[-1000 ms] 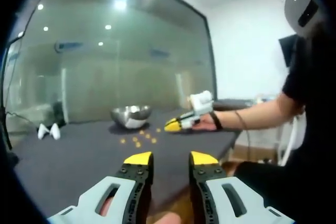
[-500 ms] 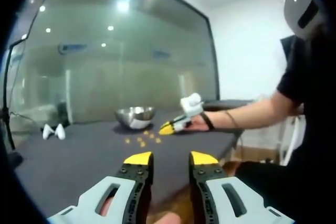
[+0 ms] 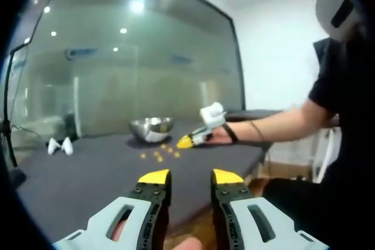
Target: Pick up the QQ candy scattered on the table and place it into the stainless steel bowl on the table
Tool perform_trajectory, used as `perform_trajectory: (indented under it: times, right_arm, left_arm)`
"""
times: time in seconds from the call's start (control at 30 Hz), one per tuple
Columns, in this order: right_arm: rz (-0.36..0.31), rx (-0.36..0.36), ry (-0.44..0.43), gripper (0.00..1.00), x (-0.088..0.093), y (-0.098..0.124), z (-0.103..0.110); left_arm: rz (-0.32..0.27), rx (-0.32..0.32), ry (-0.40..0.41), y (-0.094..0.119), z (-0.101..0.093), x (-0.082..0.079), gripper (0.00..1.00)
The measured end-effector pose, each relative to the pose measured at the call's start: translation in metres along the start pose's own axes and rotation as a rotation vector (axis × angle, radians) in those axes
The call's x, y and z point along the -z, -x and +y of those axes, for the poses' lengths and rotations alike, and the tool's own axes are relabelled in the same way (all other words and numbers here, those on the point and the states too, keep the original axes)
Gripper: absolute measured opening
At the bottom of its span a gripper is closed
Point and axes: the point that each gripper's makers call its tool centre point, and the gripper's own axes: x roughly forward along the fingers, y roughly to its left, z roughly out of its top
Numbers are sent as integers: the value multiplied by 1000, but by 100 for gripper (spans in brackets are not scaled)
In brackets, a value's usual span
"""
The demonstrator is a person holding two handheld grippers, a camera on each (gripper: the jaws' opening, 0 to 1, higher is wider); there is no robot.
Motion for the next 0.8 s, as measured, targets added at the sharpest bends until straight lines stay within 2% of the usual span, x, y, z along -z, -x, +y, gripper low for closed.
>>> perform_trajectory:
  times: [0.27,0.37,0.43,0.5,0.57,0.73,0.8]
  right_arm:
    - [-5,-4,2,9,-1,2,1]
    - [-27,2,-1,9,-7,6,3]
    - [-57,1,-12,9,-12,10,6]
    - [-90,-36,-26,9,-18,14,15]
    - [-109,-29,8,9,-20,19,18]
    - [-134,4,8,9,-28,30,17]
    - [-212,22,27,9,-42,39,17]
  left_arm:
    - [-2,-5,0,1,0,-1,28]
    - [-2,-3,0,0,0,0,28]
    - [2,-2,-3,0,0,1,28]
    - [7,0,-5,0,0,2,28]
    - [5,2,-6,0,1,2,28]
    - [1,3,-6,-1,2,1,28]
    - [-1,3,-7,-1,2,1,28]
